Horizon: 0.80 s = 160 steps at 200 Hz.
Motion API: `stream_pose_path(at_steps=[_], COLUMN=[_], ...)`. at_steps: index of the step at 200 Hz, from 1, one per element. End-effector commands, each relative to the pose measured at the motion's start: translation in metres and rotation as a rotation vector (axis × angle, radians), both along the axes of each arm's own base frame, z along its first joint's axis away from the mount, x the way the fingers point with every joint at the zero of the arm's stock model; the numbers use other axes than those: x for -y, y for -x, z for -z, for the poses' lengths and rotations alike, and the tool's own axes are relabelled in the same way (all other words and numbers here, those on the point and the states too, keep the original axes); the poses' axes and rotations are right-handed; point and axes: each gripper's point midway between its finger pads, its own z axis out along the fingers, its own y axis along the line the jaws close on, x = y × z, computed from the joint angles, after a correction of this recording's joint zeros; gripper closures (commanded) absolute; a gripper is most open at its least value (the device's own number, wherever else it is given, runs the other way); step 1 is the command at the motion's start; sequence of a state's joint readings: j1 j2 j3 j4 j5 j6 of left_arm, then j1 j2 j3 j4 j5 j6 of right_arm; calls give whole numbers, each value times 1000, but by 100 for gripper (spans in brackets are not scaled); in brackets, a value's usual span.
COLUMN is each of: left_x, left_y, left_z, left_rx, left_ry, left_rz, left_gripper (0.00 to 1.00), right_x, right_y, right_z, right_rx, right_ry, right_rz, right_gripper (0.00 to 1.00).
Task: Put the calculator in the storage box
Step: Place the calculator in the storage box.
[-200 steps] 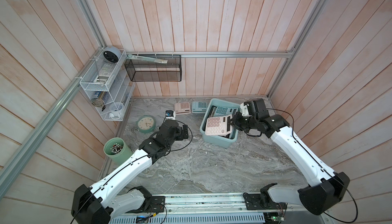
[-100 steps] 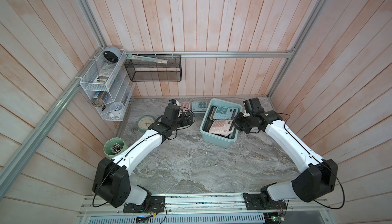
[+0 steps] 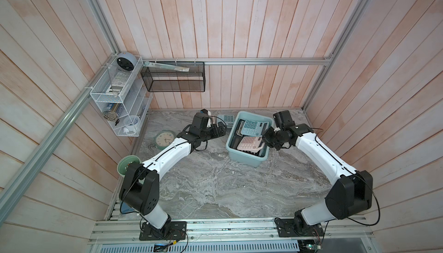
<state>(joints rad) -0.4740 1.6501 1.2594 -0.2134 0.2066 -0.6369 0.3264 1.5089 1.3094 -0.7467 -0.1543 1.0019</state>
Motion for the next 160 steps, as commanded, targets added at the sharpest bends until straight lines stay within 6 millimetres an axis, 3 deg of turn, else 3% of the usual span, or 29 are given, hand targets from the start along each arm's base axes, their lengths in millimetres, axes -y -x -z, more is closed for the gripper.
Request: stream_pose_path(at_steps=[1,30,50,116,160], left_x=[12,20,26,47,73], left_y=[-8,-15,-20,-30,-12], left_z=[-6,-5,-4,2,0], left_rx=[9,3,-2,-20,-20], left_ry=[40,55,72,108,121], left_rz=[31,49,63,115,179], left_gripper=[0,0,0,0,0], right_x=[3,5,8,42,56], right_y=[2,10,16,37,27], right_z=[5,-6,-16,-42,-31], right_rx=[4,32,50,153,162], right_ry=[30,32,36,184,230], right_rz=[-32,-52,-62,-70,-128], right_gripper=[99,57,44,36,36])
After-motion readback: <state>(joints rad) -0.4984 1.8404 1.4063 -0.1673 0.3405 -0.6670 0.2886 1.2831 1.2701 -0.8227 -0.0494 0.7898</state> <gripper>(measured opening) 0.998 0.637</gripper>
